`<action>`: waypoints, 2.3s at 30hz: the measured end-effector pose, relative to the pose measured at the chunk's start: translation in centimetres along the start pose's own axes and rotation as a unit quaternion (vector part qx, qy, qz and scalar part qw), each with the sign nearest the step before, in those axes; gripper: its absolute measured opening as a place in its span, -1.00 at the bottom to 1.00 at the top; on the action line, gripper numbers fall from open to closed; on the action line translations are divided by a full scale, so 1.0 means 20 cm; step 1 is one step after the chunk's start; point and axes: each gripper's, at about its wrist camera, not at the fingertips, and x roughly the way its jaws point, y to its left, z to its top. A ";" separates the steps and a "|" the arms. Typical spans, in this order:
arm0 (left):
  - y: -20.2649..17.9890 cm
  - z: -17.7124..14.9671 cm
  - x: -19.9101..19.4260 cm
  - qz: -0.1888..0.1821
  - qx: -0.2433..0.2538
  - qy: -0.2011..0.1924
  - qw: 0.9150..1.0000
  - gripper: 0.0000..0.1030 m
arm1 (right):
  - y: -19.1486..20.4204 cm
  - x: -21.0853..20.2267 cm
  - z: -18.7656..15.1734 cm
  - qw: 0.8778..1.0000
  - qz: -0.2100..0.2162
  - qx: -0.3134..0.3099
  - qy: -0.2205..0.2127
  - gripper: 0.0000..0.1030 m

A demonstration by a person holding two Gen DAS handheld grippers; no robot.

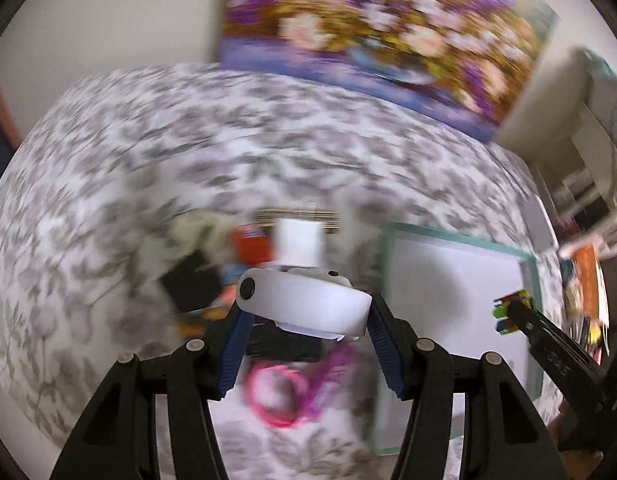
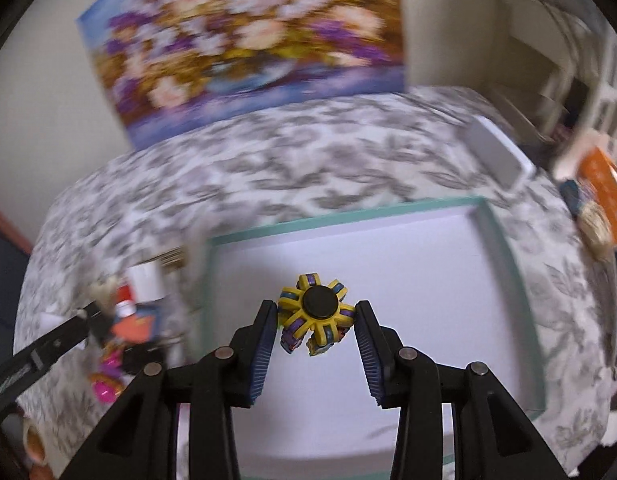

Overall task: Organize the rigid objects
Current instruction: 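Carry both items into the tray and open both tools to release them, then lift both tools out of the tray back toward the pile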

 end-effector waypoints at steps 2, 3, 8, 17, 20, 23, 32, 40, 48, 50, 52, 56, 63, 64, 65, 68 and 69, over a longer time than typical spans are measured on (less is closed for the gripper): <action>-0.12 0.02 0.03 -0.005 0.023 0.003 1.000 0.15 | -0.08 0.02 0.01 1.000 -0.011 0.015 0.005 -0.18; -0.17 0.02 0.04 -0.008 0.033 0.006 0.999 0.15 | -0.12 0.03 0.02 1.000 -0.016 0.024 0.007 -0.18; -0.43 0.04 0.14 -0.013 0.078 0.014 0.997 0.16 | -0.25 0.04 0.04 0.998 -0.043 0.051 0.008 -0.18; -0.66 0.03 0.33 -0.009 0.118 0.028 0.993 0.16 | -0.37 0.13 0.05 0.994 -0.069 0.074 0.028 -0.17; -0.69 0.01 0.38 -0.013 0.123 0.028 0.992 0.16 | -0.37 0.14 0.05 0.994 -0.073 0.070 0.031 -0.17; -0.70 -0.01 0.42 -0.013 0.126 0.032 0.991 0.16 | -0.38 0.16 0.05 0.994 -0.073 0.069 0.035 -0.17; -0.67 -0.03 0.42 -0.010 0.120 0.032 0.992 0.33 | -0.35 0.15 0.05 0.995 -0.069 0.059 0.036 -0.16; -0.61 -0.01 0.39 -0.008 0.099 0.026 0.995 0.58 | -0.34 0.15 0.05 0.995 -0.071 0.058 0.042 0.21; -0.49 0.04 0.31 -0.010 0.053 0.003 0.999 0.62 | -0.34 0.13 0.06 0.995 -0.075 0.057 0.036 0.68; -0.46 0.05 0.30 -0.014 0.044 -0.003 0.999 0.62 | -0.33 0.13 0.06 0.995 -0.080 0.051 0.033 0.77; -0.43 0.06 0.28 -0.021 0.037 -0.009 0.999 0.62 | -0.33 0.13 0.06 0.995 -0.088 0.046 0.027 0.96; -0.38 0.07 0.25 -0.017 0.019 -0.033 0.999 0.92 | -0.33 0.12 0.06 0.995 -0.089 0.047 0.019 1.00; -0.30 0.10 0.20 -0.017 0.001 -0.052 0.999 0.94 | -0.31 0.11 0.06 0.994 -0.101 0.044 0.014 1.00; -0.29 0.10 0.20 -0.020 -0.001 -0.051 0.998 0.94 | -0.31 0.11 0.06 0.994 -0.102 0.044 0.012 1.00; -0.28 0.10 0.19 -0.021 -0.003 -0.053 0.998 0.93 | -0.31 0.10 0.06 0.994 -0.102 0.046 0.011 1.00; -0.26 0.11 0.14 -0.015 -0.008 -0.065 0.998 0.93 | -0.30 0.07 0.07 0.994 -0.096 0.052 -0.001 1.00; -0.26 0.11 0.13 -0.009 -0.008 -0.069 0.998 0.94 | -0.29 0.06 0.08 0.994 -0.092 0.052 -0.006 1.00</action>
